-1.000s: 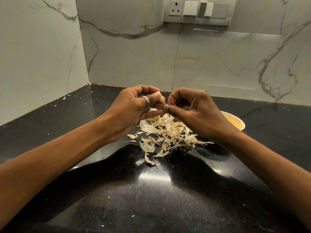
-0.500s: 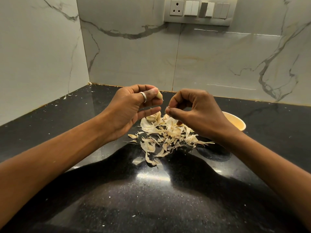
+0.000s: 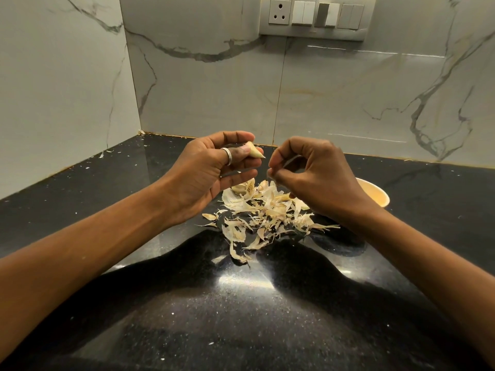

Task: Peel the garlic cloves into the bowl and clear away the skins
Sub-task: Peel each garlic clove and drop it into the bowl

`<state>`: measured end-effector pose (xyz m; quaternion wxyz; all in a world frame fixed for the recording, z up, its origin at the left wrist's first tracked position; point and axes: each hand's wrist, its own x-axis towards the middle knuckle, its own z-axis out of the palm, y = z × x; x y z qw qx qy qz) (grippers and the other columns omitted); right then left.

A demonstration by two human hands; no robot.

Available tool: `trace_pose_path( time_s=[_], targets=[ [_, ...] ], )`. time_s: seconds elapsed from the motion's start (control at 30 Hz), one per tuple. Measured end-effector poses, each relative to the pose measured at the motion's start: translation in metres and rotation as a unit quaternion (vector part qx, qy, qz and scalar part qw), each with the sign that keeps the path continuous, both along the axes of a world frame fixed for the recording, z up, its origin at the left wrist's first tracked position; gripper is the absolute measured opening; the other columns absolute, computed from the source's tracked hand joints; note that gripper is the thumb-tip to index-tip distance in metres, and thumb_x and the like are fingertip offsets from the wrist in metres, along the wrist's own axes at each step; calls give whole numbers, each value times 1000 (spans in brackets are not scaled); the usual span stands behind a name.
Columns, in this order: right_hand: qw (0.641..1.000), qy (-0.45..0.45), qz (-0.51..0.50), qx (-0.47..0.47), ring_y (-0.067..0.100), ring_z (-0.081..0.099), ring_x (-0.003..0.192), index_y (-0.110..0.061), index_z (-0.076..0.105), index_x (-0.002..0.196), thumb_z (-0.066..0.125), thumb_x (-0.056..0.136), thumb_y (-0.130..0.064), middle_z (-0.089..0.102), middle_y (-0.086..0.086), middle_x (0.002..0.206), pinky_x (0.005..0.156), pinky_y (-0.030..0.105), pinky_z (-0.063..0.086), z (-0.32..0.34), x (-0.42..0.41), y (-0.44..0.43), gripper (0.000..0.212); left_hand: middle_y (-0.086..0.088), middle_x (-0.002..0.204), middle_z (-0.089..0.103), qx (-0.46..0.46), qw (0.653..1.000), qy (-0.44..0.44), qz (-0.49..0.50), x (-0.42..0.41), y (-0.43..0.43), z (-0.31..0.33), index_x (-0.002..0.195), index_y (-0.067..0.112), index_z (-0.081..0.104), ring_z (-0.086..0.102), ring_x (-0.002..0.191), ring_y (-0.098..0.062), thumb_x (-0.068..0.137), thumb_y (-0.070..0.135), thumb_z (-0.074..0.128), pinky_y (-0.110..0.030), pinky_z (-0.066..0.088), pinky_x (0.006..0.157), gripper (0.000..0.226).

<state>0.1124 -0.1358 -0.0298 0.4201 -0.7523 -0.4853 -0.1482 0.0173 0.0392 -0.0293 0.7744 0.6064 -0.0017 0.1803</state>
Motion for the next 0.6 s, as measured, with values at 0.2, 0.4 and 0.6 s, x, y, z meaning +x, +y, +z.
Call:
trace_pose_path(
  time_s=[0.2, 0.4, 0.6],
  targets=[
    [1000, -2, -3, 22, 13, 72, 76, -17, 76, 99, 73, 91, -11, 73, -6, 85, 63, 35, 61, -1, 4, 1, 10, -15, 111, 74, 5, 1000, -2, 1, -1, 0, -1, 121, 5, 64, 74, 95, -21, 98, 0, 54, -29, 61, 75, 26],
    [999, 10, 12, 29, 14, 70, 75, -14, 71, 98, 80, 86, -21, 69, -5, 84, 61, 31, 60, -1, 1, 2, 16, -16, 115, 73, 26, 1000, -3, -11, -1, 0, -1, 121, 5, 62, 73, 102, -26, 98, -2, 53, -30, 61, 77, 26],
    [999, 1, 19, 27, 16, 71, 70, -10, 73, 95, 77, 87, -20, 72, 1, 83, 56, 34, 61, -1, 0, 2, 13, -14, 112, 74, 69, 997, -9, -16, -2, -1, -1, 117, 6, 63, 74, 101, -24, 96, -6, 53, -29, 61, 77, 26]
  ],
)
